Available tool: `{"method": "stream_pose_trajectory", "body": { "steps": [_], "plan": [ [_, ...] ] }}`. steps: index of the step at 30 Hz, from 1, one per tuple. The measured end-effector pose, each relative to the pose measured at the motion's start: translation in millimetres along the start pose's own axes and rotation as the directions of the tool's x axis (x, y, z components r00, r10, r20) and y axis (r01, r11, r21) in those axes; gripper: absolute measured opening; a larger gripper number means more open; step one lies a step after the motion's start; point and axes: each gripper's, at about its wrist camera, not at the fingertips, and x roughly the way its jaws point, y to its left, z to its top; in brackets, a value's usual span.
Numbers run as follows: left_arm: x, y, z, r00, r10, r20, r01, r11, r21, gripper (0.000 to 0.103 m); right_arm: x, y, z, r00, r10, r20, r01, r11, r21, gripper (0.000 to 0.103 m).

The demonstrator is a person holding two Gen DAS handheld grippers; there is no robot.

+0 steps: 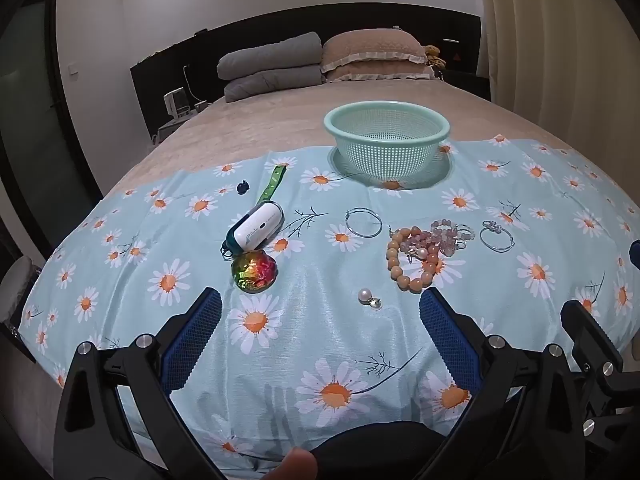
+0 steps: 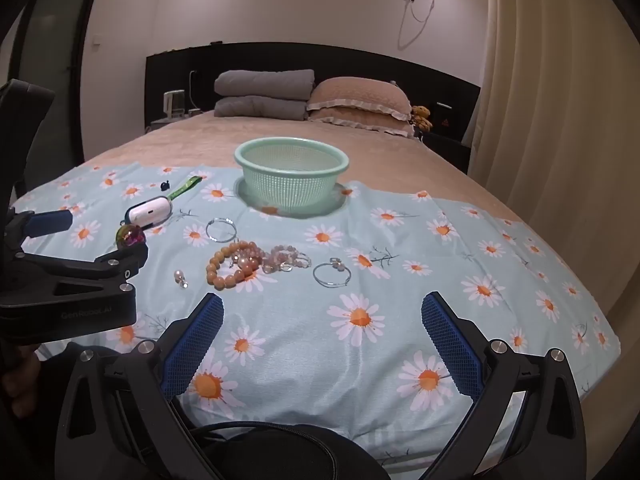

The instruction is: Organize jewelry

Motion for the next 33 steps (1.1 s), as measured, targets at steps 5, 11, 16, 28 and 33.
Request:
{"method": "stream_pose_trajectory", "body": {
  "steps": [5, 11, 16, 28, 33],
  "plan": [
    [0.1, 0.1, 0.0, 1.000, 0.001, -0.003, -0.001, 1.000, 0.000, 0.097, -0.1, -0.4, -0.1, 1.000, 0.000, 0.001, 0.000, 1.000, 0.001, 0.095],
    [-0.1, -0.1, -0.1, 1.000, 0.001, -0.003, -0.001, 1.000, 0.001, 0.097, -0.1, 0.8, -1.0, 1.000, -0.003, 0.003, 0.003, 1.000, -0.001, 0.095],
    [0.7, -1.0, -2.4, 1.000, 0.005, 0.001, -0.005, 1.000, 0.004, 0.097, 0.1, -0.5, -0.3, 1.000, -0.003, 0.002, 0.003, 1.000, 0.001, 0.095],
    [-0.6, -1.4, -0.9, 1.000, 0.003, -0.005, -0.003, 1.000, 0.010, 0.097, 0.7, -1.3, -0.8, 1.000, -0.001, 0.000, 0.001, 1.000, 0.000, 0.095],
    [-0.1, -0.9, -1.1, 1.000, 0.003, -0.007, -0.003, 1.000, 0.011, 0.097, 1.5, -1.2, -1.3, 1.000, 0.000, -0.001, 0.000, 1.000, 0.002, 0.095]
  ]
}}
